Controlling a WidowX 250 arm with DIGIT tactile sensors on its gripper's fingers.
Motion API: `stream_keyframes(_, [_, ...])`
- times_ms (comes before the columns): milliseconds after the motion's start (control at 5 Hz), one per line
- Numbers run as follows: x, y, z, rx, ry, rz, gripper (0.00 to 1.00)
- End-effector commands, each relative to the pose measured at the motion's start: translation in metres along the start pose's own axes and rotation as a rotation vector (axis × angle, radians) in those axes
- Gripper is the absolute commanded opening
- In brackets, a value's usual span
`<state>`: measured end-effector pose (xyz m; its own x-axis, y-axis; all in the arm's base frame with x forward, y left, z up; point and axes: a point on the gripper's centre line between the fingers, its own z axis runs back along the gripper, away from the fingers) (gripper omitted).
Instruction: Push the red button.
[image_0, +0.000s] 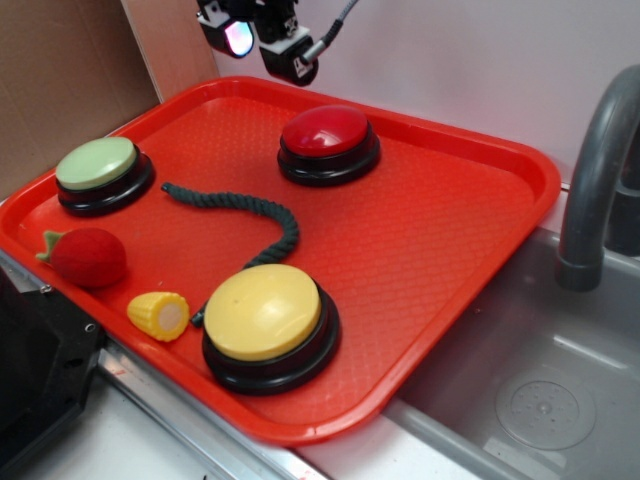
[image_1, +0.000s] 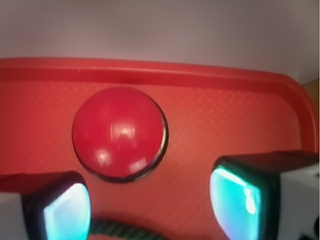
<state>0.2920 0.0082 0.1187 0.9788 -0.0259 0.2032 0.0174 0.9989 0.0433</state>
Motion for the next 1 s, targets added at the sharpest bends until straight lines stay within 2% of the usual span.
stream_keyframes(0, [0.01, 0.005, 0.034, 0.012, -0.098, 0.003, 1.0])
stream_keyframes(800, [0.0, -0.002, 0.057, 0.055, -0.075, 0.012, 1.0])
